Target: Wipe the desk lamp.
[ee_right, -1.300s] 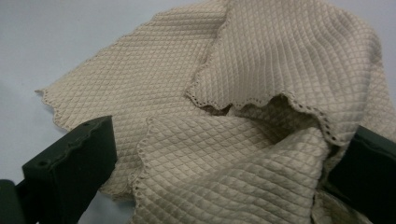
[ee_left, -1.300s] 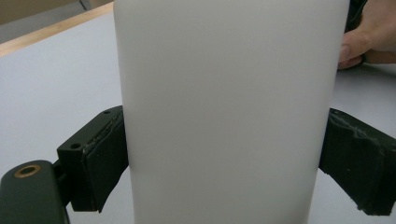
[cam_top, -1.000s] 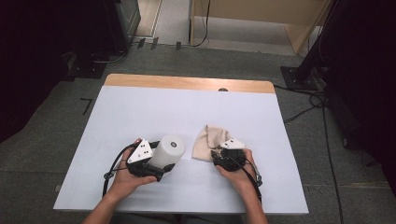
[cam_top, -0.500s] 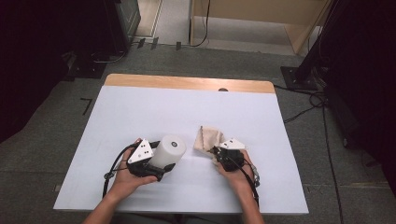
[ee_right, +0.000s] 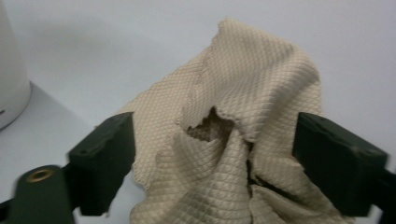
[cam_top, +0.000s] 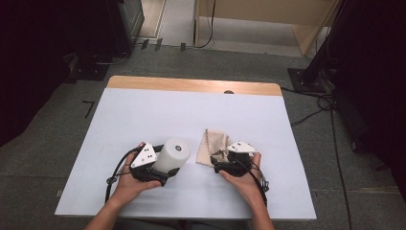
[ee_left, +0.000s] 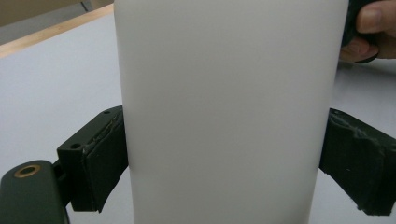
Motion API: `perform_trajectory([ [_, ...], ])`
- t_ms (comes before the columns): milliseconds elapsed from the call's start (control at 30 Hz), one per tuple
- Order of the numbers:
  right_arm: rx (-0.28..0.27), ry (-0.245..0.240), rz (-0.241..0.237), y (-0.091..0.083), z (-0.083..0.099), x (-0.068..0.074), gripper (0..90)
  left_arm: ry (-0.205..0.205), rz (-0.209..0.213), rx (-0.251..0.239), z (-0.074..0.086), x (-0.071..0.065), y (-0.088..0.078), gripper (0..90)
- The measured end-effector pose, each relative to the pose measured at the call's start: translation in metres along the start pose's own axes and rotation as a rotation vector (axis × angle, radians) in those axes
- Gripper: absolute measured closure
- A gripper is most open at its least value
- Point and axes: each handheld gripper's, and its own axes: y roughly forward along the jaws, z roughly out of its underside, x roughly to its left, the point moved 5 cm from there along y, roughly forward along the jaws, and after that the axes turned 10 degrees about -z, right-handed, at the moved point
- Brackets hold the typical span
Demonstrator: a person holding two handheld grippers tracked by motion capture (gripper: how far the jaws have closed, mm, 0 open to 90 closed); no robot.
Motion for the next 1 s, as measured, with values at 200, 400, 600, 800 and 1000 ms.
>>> perform_trajectory([
  [200, 0.04, -0.065, 0.042, 0.01, 0.002, 0.01, 1.7, 0.0, -0.001, 0.0, 0.0, 0.0, 0.0, 8.6],
  [400, 0.092, -0.069, 0.065, 0.023, 0.006, 0.012, 2.9, 0.001, -0.003, -0.002, 0.0, 0.0, 0.0, 8.5],
  [600, 0.113, -0.063, 0.037, 0.027, 0.01, 0.012, 17.3, 0.001, -0.002, 0.0, 0.0, 0.0, 0.0, 8.6],
  [800, 0.087, -0.055, 0.049, 0.019, 0.009, 0.004, 49.5, 0.003, -0.005, 0.0, 0.0, 0.0, 0.0, 8.6],
  [1000, 0.083, -0.064, 0.092, 0.017, 0.008, 0.001, 77.7, 0.004, -0.006, 0.001, 0.0, -0.001, 0.0, 8.6],
])
